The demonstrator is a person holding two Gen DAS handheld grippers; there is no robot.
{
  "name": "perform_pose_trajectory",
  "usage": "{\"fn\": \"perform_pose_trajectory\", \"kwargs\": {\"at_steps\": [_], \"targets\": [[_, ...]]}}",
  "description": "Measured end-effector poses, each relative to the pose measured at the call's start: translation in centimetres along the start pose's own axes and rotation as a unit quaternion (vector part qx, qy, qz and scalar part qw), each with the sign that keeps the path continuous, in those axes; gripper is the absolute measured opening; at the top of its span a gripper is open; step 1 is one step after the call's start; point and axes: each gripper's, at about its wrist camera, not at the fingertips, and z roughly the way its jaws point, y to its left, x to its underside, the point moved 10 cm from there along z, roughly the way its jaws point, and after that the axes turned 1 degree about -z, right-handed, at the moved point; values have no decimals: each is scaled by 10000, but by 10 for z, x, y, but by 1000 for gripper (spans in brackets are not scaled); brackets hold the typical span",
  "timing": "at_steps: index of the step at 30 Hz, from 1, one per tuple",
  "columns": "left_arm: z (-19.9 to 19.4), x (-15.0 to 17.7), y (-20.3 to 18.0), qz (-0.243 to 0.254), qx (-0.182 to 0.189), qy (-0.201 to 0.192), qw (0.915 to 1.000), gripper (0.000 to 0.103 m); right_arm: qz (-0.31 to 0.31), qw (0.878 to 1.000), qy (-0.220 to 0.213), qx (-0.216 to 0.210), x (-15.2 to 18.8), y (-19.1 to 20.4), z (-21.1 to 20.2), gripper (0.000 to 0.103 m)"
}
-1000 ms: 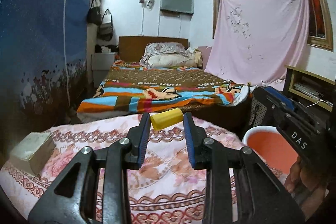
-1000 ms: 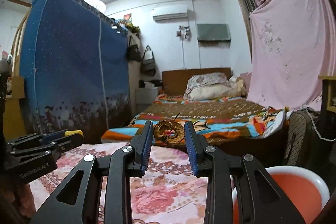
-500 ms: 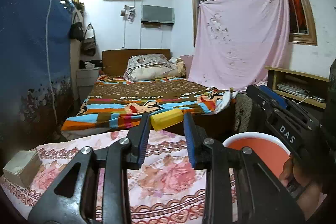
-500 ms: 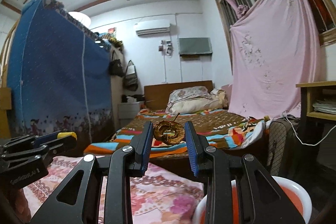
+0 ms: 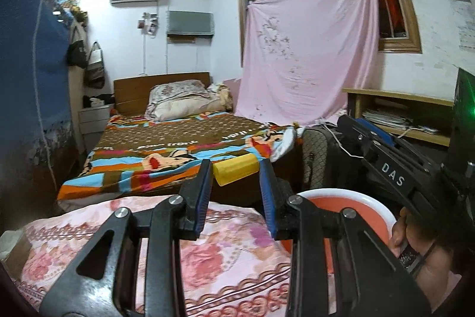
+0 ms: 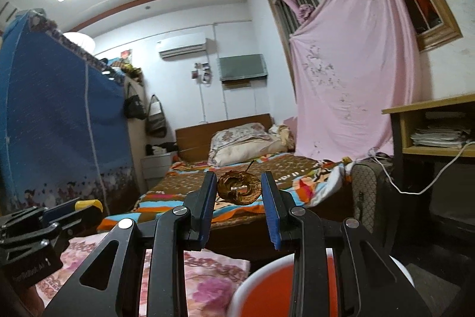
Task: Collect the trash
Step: 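Lift both held items and carry them over the orange basin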
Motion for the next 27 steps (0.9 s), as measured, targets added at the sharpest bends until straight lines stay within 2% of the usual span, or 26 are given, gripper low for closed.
{"fn": "perform_pose_trajectory", "kwargs": {"at_steps": [7, 14, 23, 27], "targets": [[14, 3, -29, 89, 364, 148, 9992, 16, 282, 9991, 92, 293, -1, -33, 1, 29], [33, 15, -51, -75, 770, 552, 9955, 16, 516, 9969, 325, 496, 7, -53, 4, 29], [49, 29, -74, -142, 1053, 957, 9897, 16, 728, 9936, 548, 667, 14, -70, 6, 30], [53, 33, -78, -208, 1144, 1113, 9870, 17, 847, 9919, 622, 711, 17, -77, 7, 34]]}}
